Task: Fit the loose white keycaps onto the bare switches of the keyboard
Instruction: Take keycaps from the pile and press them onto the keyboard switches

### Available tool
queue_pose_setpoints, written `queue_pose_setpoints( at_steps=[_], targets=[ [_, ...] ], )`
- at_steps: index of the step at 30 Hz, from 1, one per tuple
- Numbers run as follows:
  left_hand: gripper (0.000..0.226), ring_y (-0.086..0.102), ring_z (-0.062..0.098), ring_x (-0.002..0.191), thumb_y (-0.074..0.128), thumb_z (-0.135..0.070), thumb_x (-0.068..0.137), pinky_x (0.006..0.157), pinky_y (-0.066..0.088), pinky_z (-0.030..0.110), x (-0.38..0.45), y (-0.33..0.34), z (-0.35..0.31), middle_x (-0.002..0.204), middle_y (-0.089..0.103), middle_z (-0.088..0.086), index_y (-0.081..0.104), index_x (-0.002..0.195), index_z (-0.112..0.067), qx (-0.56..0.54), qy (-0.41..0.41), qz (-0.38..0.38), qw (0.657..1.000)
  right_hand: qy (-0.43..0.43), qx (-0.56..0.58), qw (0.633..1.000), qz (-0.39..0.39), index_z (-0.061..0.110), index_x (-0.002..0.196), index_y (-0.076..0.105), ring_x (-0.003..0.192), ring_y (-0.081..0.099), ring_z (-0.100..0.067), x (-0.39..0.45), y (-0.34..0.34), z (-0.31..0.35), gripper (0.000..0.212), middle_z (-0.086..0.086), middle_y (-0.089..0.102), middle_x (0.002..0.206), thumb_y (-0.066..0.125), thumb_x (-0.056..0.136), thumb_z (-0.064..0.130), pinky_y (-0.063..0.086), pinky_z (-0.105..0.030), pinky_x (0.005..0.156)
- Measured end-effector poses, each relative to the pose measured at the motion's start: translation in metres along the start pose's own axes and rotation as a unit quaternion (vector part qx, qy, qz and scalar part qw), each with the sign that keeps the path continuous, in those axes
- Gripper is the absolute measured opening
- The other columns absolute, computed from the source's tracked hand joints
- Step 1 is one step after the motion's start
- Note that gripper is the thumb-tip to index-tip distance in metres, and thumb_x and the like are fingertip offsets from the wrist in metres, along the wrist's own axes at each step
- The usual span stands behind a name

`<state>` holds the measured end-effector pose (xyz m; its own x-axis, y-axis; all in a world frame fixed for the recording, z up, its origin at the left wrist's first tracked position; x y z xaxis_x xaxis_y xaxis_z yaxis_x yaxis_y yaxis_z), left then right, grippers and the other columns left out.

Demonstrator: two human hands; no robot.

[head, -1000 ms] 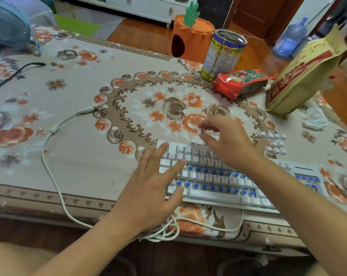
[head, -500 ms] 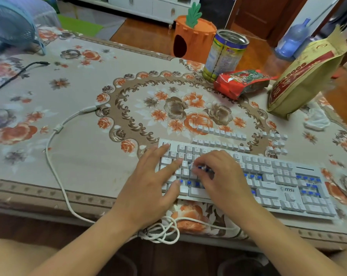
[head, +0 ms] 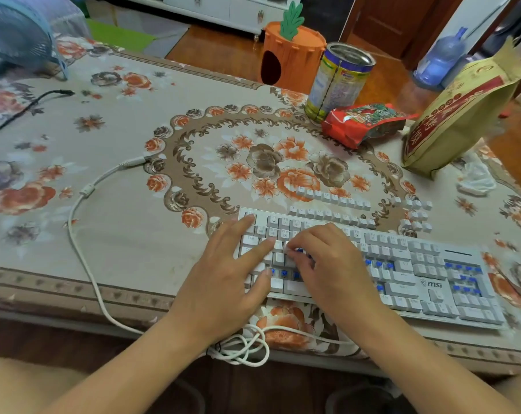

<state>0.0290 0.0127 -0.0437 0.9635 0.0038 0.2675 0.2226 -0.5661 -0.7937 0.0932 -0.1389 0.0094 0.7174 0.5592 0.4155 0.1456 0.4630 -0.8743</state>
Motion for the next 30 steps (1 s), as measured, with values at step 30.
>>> queue_pose_setpoints(
  at_steps=[30],
  targets=[
    [0.057, 0.009, 0.030, 0.157, 0.043, -0.055, 0.097, 0.121, 0.017, 0.047, 0.004, 0.005, -0.010, 0.170, 0.014, 0.004, 0.049, 0.150, -0.036, 0.083, 0.038, 0.030, 0.995, 0.012, 0.036, 0.999, 0.032, 0.019, 0.106, 0.078, 0.085, 0.048, -0.017, -0.013, -0.011, -0.026, 0.036, 0.002, 0.056, 0.087, 0.062, 0.081, -0.003, 0.041, -0.027, 0.073]
  ],
)
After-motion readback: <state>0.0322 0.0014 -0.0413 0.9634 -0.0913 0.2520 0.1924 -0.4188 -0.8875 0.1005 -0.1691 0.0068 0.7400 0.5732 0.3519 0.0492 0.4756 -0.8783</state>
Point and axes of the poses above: each hand's wrist, its own x-axis towards the middle knuckle, its own y-axis out of the palm, z = x × y, the point moved 6 cm from there along x, towards the middle knuckle
